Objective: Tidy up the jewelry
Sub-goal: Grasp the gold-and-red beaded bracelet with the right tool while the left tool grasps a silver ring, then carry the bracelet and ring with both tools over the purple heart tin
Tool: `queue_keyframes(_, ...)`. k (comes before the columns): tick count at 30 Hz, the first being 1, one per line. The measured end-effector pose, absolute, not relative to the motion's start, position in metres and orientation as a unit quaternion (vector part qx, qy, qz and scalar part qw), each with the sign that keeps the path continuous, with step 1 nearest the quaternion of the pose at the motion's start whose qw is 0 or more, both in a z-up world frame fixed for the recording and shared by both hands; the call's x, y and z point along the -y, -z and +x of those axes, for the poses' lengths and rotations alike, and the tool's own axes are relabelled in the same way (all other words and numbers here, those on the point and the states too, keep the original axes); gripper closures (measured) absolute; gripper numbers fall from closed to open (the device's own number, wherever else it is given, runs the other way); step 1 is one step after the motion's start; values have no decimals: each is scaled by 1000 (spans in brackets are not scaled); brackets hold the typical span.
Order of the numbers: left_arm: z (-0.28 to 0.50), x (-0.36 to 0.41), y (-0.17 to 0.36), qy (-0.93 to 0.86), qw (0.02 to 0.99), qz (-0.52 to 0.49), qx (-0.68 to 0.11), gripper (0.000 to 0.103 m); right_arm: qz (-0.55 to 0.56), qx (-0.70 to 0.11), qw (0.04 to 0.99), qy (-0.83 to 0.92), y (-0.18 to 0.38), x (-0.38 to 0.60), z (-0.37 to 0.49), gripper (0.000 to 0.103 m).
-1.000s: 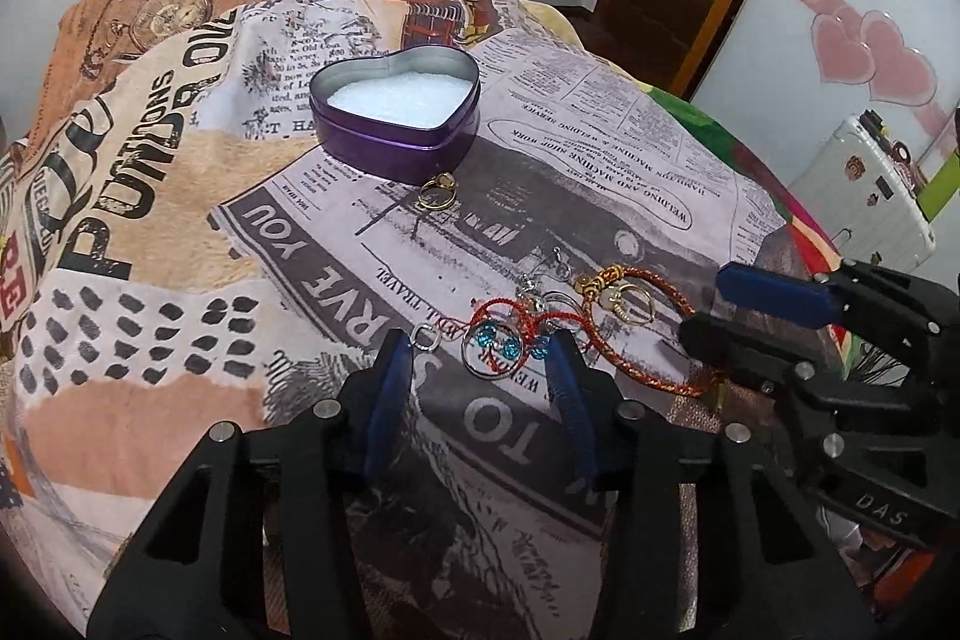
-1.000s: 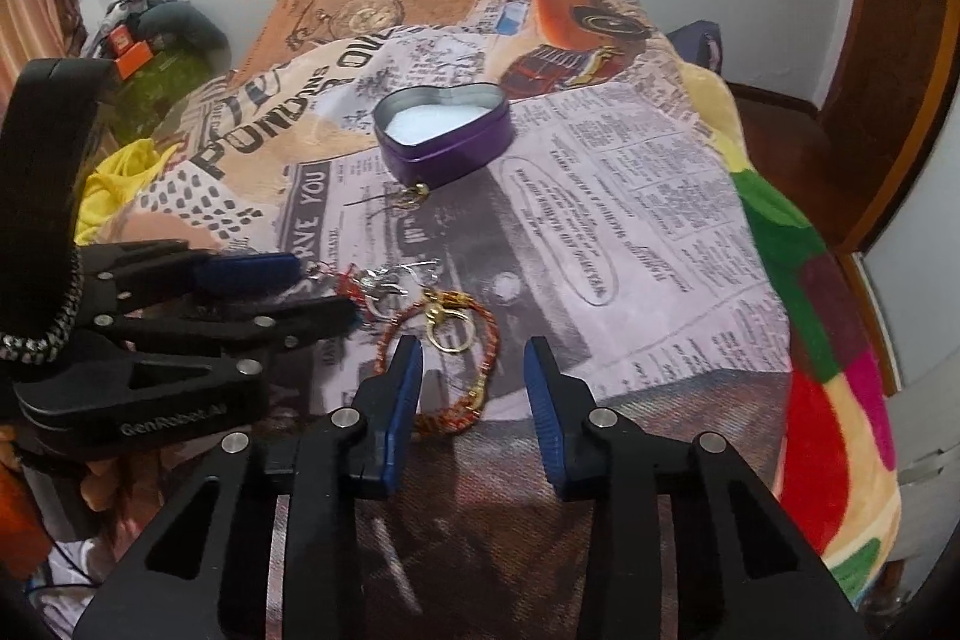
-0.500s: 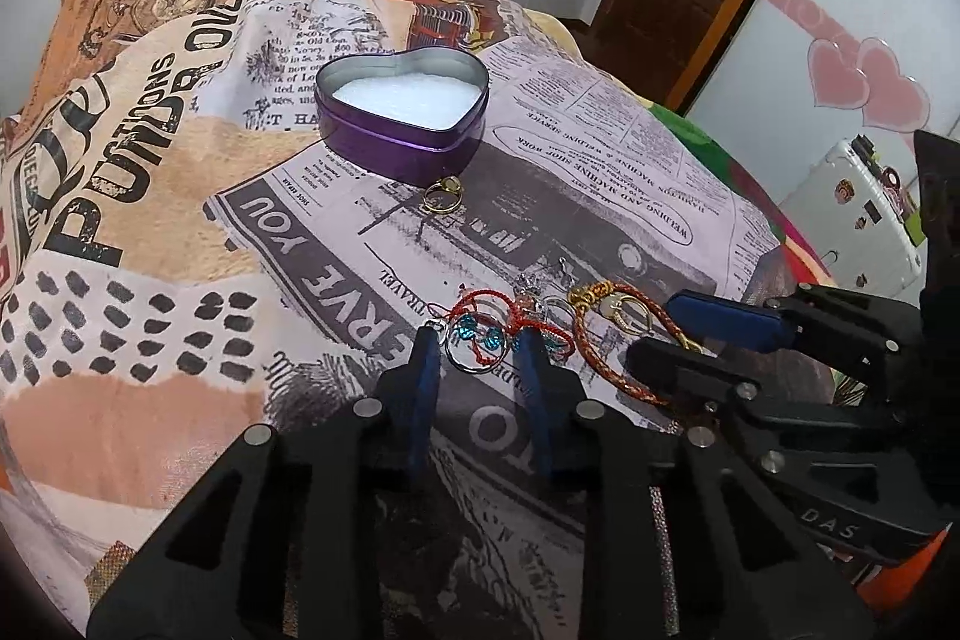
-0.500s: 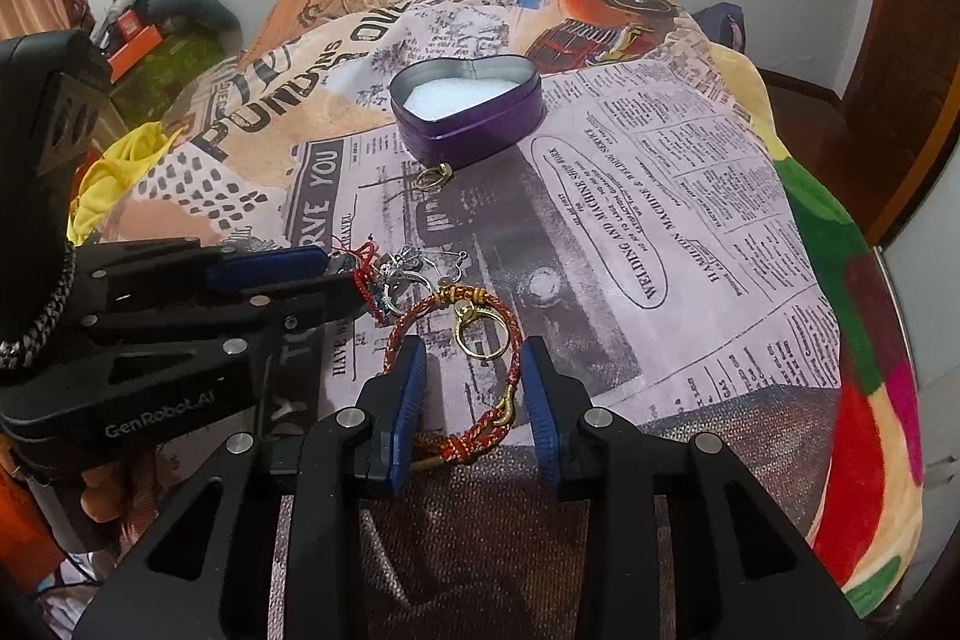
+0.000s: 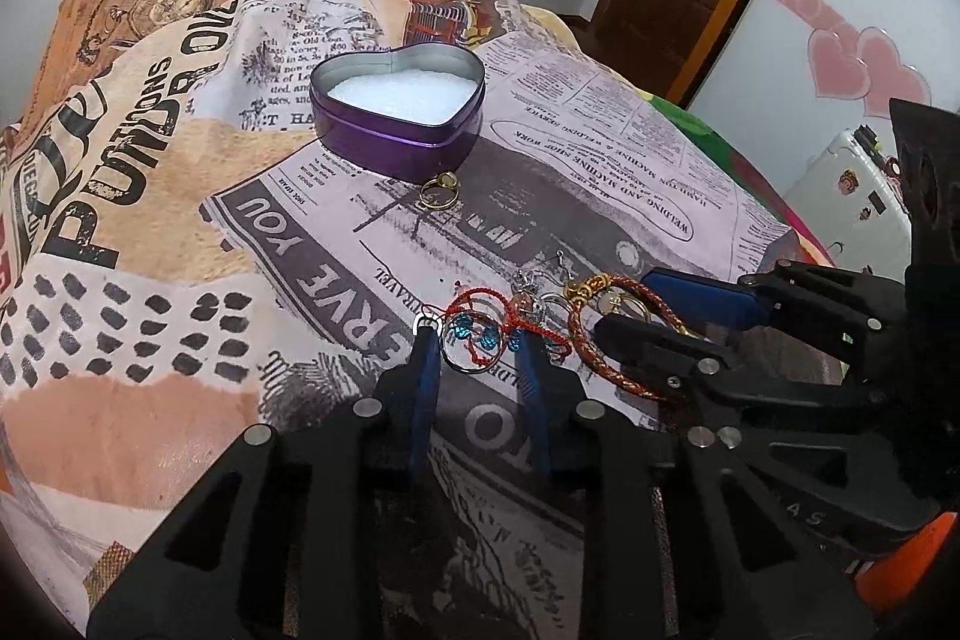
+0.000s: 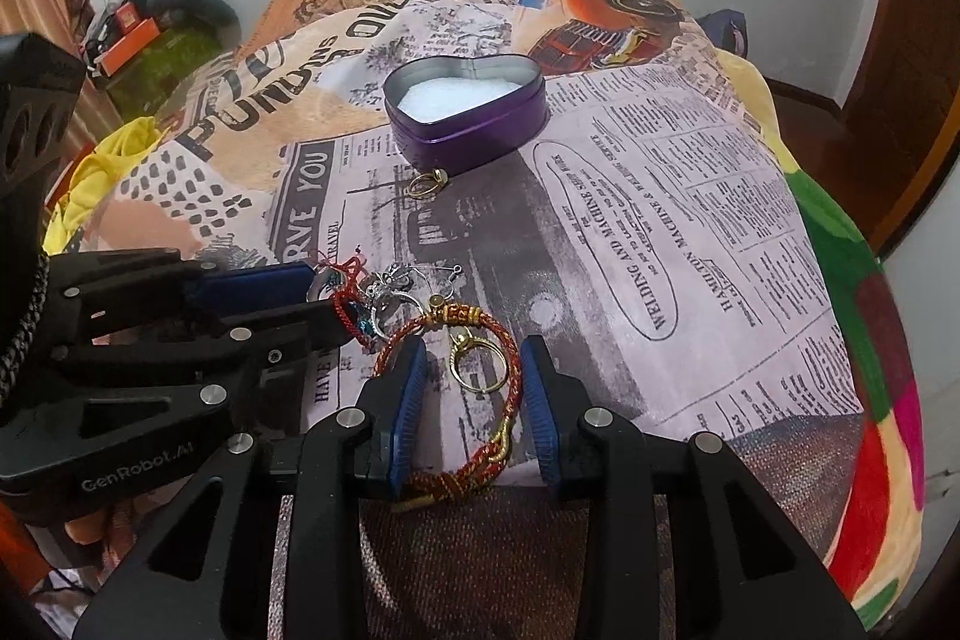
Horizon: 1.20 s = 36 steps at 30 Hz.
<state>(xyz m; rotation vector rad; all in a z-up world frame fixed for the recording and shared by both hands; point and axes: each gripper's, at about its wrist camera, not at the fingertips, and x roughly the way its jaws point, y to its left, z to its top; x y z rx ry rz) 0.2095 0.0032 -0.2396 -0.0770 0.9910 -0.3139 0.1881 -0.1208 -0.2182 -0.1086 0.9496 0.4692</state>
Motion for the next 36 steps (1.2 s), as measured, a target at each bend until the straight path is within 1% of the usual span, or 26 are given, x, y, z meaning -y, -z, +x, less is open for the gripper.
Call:
queue_keyframes(1,209,-3,240,151,868,-38,-473,77,-54,-451,862,-223,219,120,189,79)
queue_keyframes(2,210,-4,240,150,868,-39,-472,79,-57,-450,863,-223,219,119,188,85)
queue_keyframes(4,210,-4,240,147,869,-41,-471,84,-59,-448,863,-224,219,118,189,85)
queue_keyframes(18,202,-5,234,146,874,-42,-462,84,-45,-446,868,-213,204,128,185,85)
queue_keyframes(26,189,-5,220,142,881,-36,-450,84,-43,-433,876,-210,191,135,179,85)
queue_keyframes(33,177,-6,213,138,881,-29,-451,83,-51,-457,865,-199,201,141,179,85)
queue_keyframes(36,173,-6,209,134,884,-24,-448,84,-48,-466,862,-192,204,149,176,82)
